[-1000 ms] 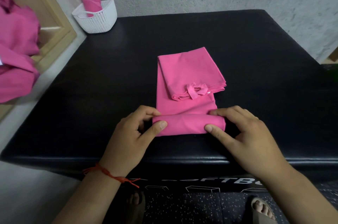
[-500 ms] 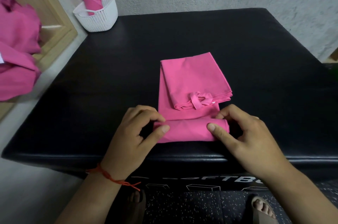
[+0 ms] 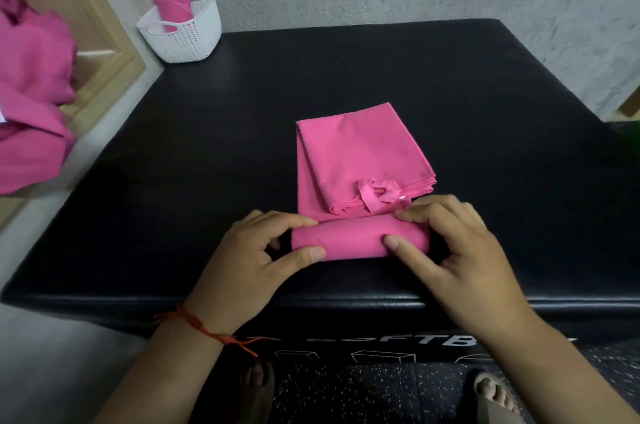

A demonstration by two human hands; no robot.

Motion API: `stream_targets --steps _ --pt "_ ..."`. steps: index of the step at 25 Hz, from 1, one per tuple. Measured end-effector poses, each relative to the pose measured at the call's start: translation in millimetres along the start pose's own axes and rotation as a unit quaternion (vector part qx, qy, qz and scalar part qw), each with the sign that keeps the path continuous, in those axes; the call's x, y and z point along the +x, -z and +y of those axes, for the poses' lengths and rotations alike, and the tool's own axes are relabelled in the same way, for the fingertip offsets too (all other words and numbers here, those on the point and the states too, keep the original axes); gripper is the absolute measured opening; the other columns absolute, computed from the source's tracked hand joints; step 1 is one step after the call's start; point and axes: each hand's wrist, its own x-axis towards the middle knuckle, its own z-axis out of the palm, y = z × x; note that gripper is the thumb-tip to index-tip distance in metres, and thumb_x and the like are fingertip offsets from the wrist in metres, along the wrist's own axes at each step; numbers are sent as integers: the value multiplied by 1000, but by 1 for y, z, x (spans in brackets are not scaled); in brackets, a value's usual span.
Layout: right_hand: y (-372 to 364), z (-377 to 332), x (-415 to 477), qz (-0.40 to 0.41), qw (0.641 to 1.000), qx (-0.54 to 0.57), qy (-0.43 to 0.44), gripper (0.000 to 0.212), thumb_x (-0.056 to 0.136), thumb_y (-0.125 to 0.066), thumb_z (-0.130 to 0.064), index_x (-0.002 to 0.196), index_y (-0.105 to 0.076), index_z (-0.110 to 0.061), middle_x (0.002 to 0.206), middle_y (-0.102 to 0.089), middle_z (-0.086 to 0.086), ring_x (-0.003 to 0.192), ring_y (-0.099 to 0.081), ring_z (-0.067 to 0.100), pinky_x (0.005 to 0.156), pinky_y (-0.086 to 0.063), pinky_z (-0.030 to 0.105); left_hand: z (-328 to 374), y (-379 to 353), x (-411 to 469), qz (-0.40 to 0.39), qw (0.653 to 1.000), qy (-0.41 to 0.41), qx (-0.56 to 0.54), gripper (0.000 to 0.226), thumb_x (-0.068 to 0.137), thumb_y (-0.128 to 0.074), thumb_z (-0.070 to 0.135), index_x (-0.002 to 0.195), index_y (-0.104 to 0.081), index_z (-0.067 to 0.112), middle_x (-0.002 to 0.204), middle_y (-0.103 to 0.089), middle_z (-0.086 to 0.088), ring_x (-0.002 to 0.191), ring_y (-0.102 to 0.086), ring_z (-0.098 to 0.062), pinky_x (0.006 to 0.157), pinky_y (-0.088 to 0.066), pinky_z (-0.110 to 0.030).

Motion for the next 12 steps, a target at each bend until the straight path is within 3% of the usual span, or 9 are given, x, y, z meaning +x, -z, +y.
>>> stream_targets --steps 4,7,10,12 --pt "-1 6 3 -15 1000 -15 -13 40 85 -78 -65 107 -70 -32 111 -62 -22 98 -58 16 84 -47 29 3 1 2 -11 1000 -17 -5 35 87 -71 61 113 -77 38 97 -67 27 91 -58 -17 83 -47 -26" --pt "-3 8 4 -18 1000 8 -20 42 83 -71 -74 105 -67 -38 112 -62 -20 99 -59 13 84 -50 35 0 9 9 1 998 -46 -33 20 104 -61 34 116 -77 33 108 -71 20 107 -62 -14 95 -47 -23" --pt "-4 8 4 -14 999 30 -27 41 82 -70 -75 104 -65 -41 113 -63 -17 102 -59 12 86 -51 43 -6 24 52 -33 986 -127 107 38 94 -75 21 129 -69 36 127 -64 21 121 -55 -8 106 -44 -28" --pt "-3 7 5 -19 999 32 -28 42 82 -70 -76 104 -65 -40 114 -63 -18 102 -59 11 86 -51 44 -11 21 90 -124 941 -212 231 57 88 -81 28 141 -61 38 146 -55 17 137 -46 -13 115 -40 -39"
